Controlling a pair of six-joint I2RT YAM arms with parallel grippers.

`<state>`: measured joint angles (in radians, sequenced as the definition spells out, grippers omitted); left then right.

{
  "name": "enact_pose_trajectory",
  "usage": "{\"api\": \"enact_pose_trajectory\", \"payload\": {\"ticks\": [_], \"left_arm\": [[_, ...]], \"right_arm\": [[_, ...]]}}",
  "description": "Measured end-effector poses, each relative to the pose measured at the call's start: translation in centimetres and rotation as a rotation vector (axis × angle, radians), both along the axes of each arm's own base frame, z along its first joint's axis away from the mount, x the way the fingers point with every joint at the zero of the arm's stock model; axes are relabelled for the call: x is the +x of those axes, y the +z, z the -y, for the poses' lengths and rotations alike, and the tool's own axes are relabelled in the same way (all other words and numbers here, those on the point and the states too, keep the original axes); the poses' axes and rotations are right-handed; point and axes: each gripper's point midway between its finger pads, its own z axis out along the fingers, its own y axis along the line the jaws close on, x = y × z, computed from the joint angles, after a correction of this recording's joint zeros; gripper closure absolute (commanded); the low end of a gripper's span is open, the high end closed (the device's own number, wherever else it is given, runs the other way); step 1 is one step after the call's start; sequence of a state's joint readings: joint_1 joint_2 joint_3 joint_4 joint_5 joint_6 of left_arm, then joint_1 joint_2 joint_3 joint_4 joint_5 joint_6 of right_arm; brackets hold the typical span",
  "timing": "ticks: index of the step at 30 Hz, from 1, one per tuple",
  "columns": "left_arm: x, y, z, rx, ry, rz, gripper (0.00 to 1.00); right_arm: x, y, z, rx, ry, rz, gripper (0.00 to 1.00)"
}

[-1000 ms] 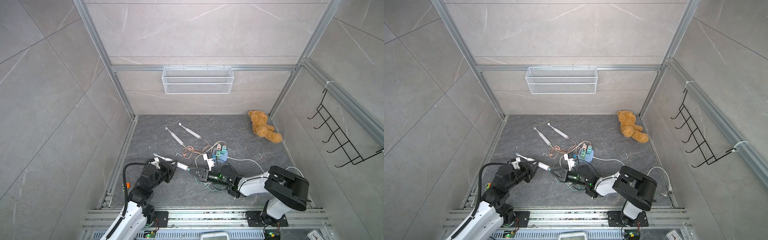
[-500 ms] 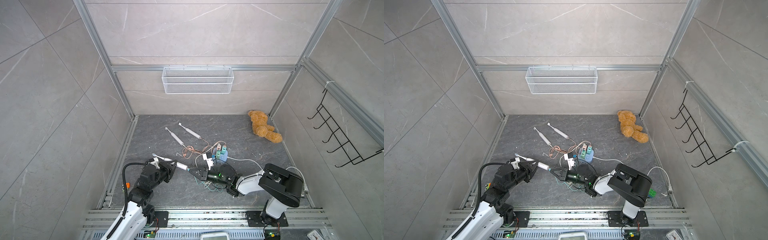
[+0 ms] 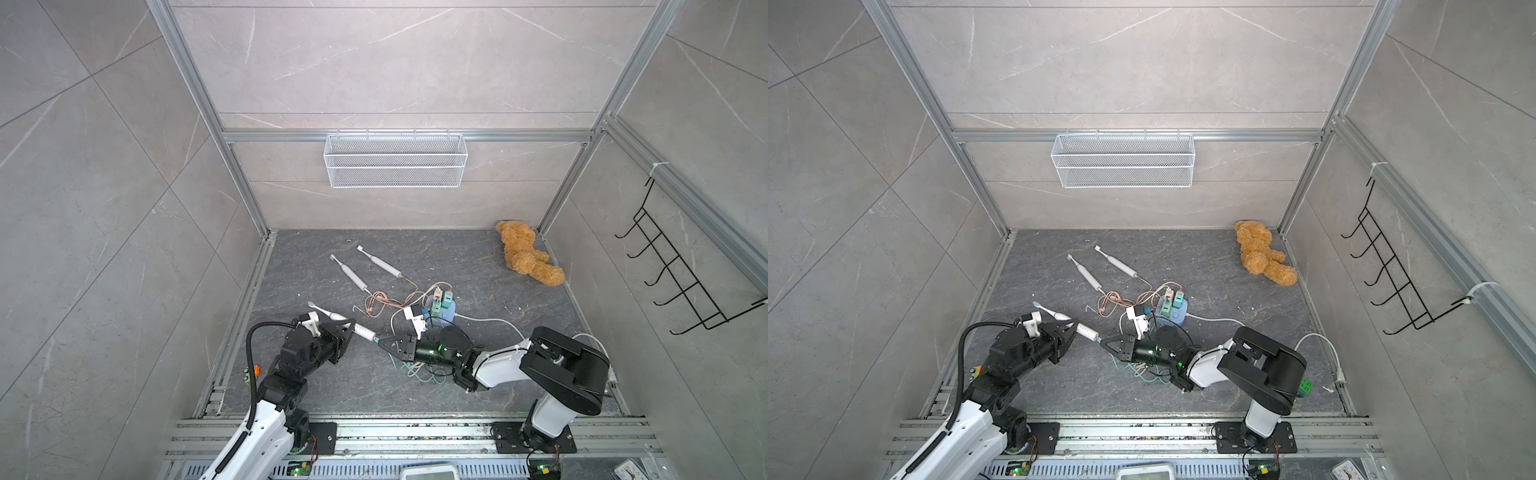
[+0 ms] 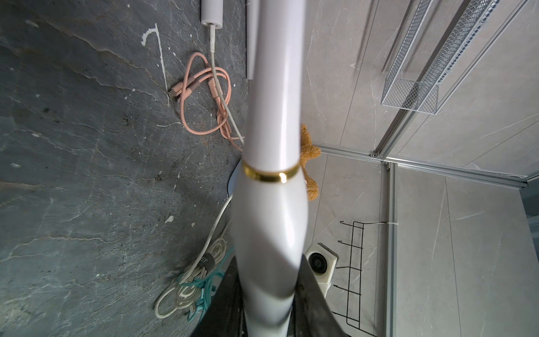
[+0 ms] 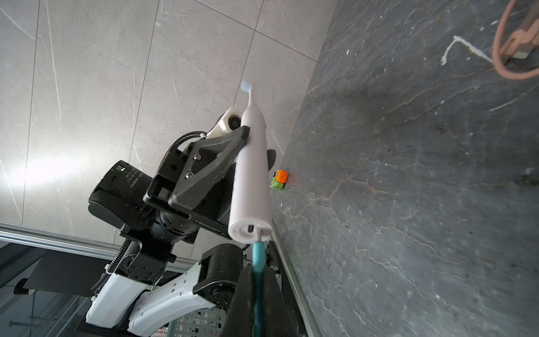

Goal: Charge the electric toothbrush
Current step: Insert the charging cable into the electric toothbrush.

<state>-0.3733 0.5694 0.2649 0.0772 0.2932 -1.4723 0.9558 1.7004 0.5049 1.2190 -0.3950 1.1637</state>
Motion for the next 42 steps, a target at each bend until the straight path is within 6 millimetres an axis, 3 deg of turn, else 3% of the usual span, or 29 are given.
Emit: {"api": "enact_pose_trajectory", "payload": {"ticks": [33,42], "left_arm": [[-0.4,0.3,0.3,0.026,-0.042,0.04,1.0],[-0.5,-1.1,0.1,0.036,-0.034,0.018,1.0]], "right_arm": [[-0.4,0.3,0.4,0.008,0.002,0.009,1.0],[-0.3,-1.0,0.2,-0.006,0.01,-0.019,1.0]]}}
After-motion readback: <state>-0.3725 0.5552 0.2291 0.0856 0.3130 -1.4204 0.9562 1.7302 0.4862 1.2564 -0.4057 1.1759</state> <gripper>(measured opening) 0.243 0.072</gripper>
